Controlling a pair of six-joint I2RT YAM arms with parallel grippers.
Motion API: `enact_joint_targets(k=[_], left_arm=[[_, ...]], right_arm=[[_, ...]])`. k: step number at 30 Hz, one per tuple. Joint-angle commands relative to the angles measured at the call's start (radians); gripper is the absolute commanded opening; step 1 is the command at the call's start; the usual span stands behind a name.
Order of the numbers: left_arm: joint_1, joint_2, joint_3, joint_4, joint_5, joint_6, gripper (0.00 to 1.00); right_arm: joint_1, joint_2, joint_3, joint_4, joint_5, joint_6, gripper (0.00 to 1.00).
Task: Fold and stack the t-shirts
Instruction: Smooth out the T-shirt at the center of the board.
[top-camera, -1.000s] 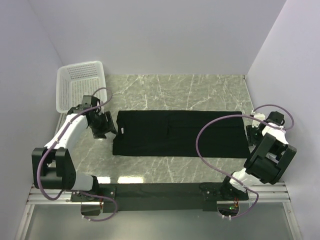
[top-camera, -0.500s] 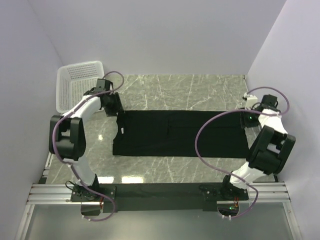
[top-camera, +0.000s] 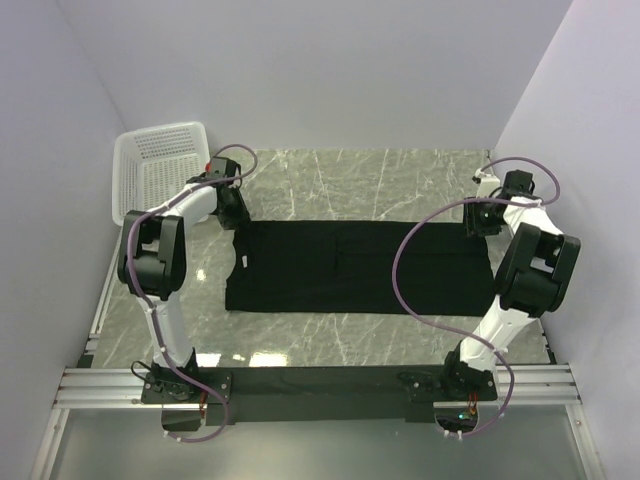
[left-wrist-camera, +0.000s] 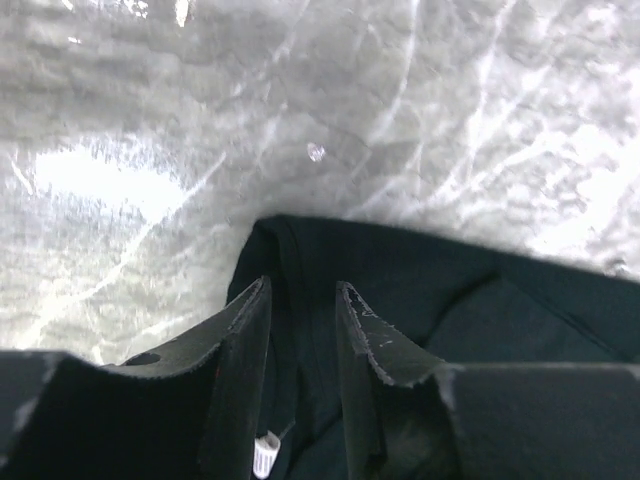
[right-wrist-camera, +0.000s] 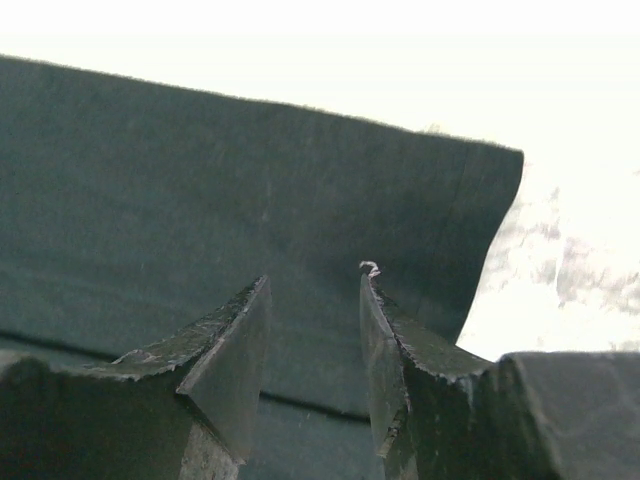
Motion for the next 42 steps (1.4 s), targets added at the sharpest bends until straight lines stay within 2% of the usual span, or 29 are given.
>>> enact_joint_targets(k=[1, 3, 6, 12, 16, 22, 29, 42], left_arm=[[-0.005, 0.025, 0.057, 0.022, -0.044, -0.022, 0.37], [-0.005, 0.048, 0.077, 0.015, -0.044, -0.017, 0.37], [-0.003, 0.066, 0.09, 0.02, -0.033, -0.015, 0.31], [-0.003, 0.078, 0.1, 0.035, -0.007, -0.017, 0.06], [-0.005, 0.068, 0.097, 0.045, -0.009, -0.019, 0.01], [-0.001, 0.069, 0.094, 0.054, -0.003, -0.02, 0.01], [-0.003, 0.086, 0.117, 0.049, 0.007, -0.012, 0.01], [-0.003, 0.12, 0.205, 0.025, 0.008, -0.005, 0.01]], right_arm=[[0.011, 0.035, 0.068, 0.014, 0.017, 0.027, 0.48], [0.009, 0.054, 0.082, 0.008, 0.02, 0.037, 0.47], [0.009, 0.072, 0.094, 0.0, 0.027, 0.042, 0.47], [0.008, 0.085, 0.103, 0.002, 0.043, 0.062, 0.47], [0.002, 0.085, 0.112, 0.0, 0.064, 0.07, 0.47], [-0.006, 0.101, 0.135, 0.025, 0.101, 0.119, 0.48], [-0.004, 0.229, 0.269, -0.015, 0.141, 0.149, 0.5], [-0.02, 0.243, 0.284, 0.006, 0.205, 0.145, 0.5]])
